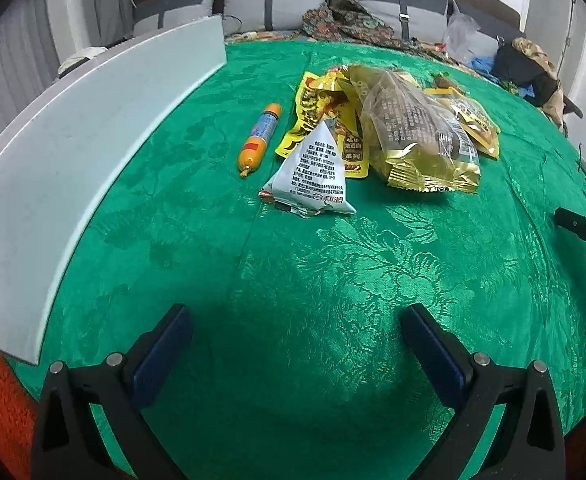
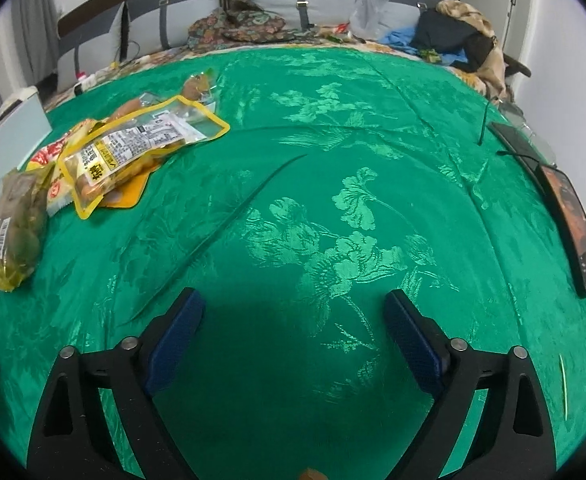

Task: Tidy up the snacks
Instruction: 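Reach the left tool to the white triangular packet and close on it, then lift the white packet with the left tool while the right tool grasps the clear egg bag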

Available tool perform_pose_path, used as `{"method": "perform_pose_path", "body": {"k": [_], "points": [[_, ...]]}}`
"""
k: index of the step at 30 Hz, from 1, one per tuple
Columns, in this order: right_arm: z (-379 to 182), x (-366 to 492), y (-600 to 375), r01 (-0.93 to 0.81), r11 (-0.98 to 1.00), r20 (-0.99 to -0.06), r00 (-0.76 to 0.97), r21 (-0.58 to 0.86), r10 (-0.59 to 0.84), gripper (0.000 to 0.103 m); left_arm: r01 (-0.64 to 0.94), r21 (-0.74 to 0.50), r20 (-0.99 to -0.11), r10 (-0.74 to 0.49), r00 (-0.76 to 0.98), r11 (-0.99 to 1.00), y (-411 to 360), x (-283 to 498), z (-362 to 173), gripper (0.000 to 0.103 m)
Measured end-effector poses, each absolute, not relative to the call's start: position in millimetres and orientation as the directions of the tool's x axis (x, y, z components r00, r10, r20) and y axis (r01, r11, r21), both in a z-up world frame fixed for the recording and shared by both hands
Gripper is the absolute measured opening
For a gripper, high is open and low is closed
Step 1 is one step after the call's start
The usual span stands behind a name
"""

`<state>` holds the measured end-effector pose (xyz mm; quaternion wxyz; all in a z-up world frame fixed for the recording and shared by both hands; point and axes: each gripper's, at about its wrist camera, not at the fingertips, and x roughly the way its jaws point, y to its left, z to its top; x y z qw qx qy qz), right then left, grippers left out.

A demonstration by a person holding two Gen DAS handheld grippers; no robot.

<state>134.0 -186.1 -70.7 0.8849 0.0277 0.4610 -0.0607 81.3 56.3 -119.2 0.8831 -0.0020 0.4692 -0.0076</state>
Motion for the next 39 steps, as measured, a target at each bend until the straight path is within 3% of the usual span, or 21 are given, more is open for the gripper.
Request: {"method": "perform_pose_path", "body": {"k": [13, 19, 23, 25, 27, 28, 39], "points": [[-70.7, 134.7, -186.0, 0.134, 0.991, -0.82, 0.567, -0.006, -0.081, 0.095, 0.169, -0.059, -0.861, -0.136, 0.49, 0.984, 66.9, 115.9, -100.1, 0.103], [-70.6, 134.7, -185.8, 0.135, 0.991, -0.82, 0.566, -0.005, -0.082, 0.095, 0.243, 0.003, -0.847, -0.126, 0.516, 0.97, 64.0, 147.4, -86.5, 0.102], [-70.3, 134.0, -185.9, 0.136, 0.991, -0.82, 0.566, -0.006, -0.082, 0.095, 0.291, 0.005, -0.862, -0.143, 0.486, 0.957, 56.0, 165.6, -92.9, 0.092], [-70.4, 134.3, -185.8, 0.137, 0.991, -0.821, 0.565, -0.006, -0.083, 0.095, 0.331, 0.016, -0.871, -0.149, 0.467, 0.944, 47.2, 169.2, -99.2, 0.076], [-70.4, 134.6, -185.6, 0.137, 0.991, -0.821, 0.565, -0.006, -0.083, 0.095, 0.341, 0.038, -0.876, -0.132, 0.463, 0.939, 42.0, 170.5, -105.0, 0.053], [-70.5, 134.6, -185.6, 0.137, 0.991, -0.821, 0.565, -0.006, -0.083, 0.095, 0.326, 0.019, -0.87, -0.145, 0.472, 0.945, 44.1, 169.9, -103.8, 0.049], [-70.4, 134.5, -185.4, 0.139, 0.99, -0.822, 0.564, -0.005, -0.084, 0.095, 0.247, -0.05, -0.872, -0.163, 0.461, 0.968, 79.4, 137.5, -97.5, 0.048]]}}
